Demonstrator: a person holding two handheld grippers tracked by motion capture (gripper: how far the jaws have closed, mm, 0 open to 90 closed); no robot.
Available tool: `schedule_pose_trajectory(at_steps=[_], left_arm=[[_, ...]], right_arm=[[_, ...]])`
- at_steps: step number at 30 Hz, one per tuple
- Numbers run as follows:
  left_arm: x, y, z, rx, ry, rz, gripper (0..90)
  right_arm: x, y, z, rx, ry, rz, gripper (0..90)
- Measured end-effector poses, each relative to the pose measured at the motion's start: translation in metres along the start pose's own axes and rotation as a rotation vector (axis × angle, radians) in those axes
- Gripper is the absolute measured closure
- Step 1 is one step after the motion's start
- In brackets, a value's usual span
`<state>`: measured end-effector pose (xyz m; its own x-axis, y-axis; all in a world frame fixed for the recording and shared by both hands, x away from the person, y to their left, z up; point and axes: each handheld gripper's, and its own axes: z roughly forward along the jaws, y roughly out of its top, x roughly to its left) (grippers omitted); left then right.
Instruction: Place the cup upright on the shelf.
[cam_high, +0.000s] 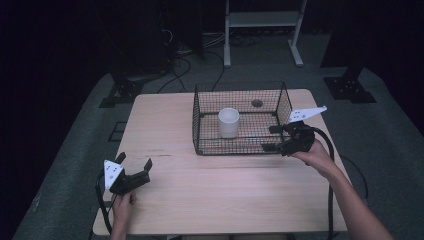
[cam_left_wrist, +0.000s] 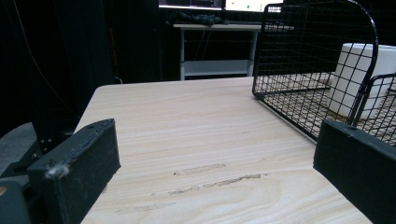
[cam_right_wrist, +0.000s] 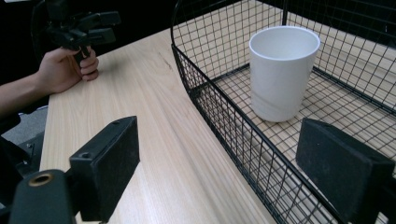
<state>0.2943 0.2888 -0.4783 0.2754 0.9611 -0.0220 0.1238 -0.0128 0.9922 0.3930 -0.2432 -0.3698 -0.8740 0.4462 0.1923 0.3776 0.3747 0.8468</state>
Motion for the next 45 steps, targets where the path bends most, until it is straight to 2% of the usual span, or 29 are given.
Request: schedule_pose_trajectory(at_steps=[18,33,45], left_arm=[[0.0,0.0,0.0,0.0,0.001,0.001,0.0],[0.0,0.0,0.0,0.003,0.001,0.004,0.0],[0.0,0.0,0.0,0.003,0.002,0.004,0.0]], right_arm=[[0.004,-0.024,-0.012,-0.01,-0.019,0.02,12.6],[0.016,-0.041,-0.023,-0.013,-0.03,0.007,13.0],[0.015,-0.059,-0.025,-0.013,-0.044,0.037,13.0]])
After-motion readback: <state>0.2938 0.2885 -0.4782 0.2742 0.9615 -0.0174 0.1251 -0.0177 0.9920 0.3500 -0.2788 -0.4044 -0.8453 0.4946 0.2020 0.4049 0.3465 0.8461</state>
